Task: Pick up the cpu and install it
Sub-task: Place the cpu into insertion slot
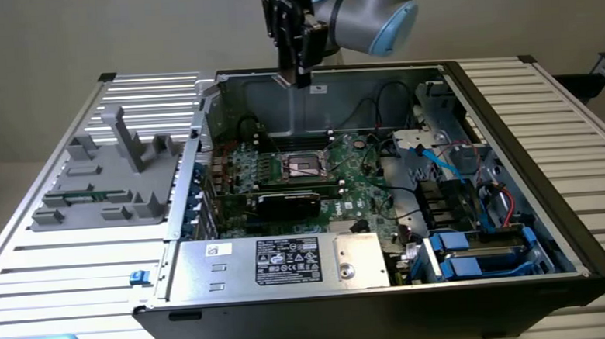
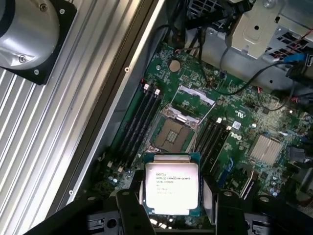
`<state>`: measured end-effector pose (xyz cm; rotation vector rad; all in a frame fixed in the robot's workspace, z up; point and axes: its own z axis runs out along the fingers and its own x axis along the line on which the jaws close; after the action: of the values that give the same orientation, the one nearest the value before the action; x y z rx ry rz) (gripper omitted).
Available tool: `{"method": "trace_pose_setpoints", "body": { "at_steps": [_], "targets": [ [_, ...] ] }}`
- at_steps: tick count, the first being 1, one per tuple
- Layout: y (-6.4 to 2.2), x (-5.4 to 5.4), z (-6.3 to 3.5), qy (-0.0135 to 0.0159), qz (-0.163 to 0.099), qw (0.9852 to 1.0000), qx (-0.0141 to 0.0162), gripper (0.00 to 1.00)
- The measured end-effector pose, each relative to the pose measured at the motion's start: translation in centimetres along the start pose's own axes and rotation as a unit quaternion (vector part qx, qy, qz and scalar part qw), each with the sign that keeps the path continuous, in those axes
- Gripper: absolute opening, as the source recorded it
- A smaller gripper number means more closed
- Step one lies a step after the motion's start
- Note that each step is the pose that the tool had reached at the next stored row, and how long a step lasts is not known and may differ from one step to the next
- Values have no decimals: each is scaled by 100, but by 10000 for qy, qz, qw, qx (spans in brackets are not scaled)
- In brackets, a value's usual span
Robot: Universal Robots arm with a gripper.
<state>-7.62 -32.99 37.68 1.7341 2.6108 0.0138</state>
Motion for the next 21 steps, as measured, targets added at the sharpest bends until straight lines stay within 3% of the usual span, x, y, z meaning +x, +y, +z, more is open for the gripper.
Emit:
{"method": "trace_pose_setpoints", "body": {
  "at_steps": [3, 7, 14, 21],
  "targets": [
    [0, 0, 7, -3, 257, 9997, 0, 55],
    [0, 0, 17, -7, 608, 9982, 1, 55],
    [0, 0, 31, -14, 1179, 9930, 2, 55],
    [-4, 0, 34, -4, 1206, 9927, -13, 55]
  ]
}}
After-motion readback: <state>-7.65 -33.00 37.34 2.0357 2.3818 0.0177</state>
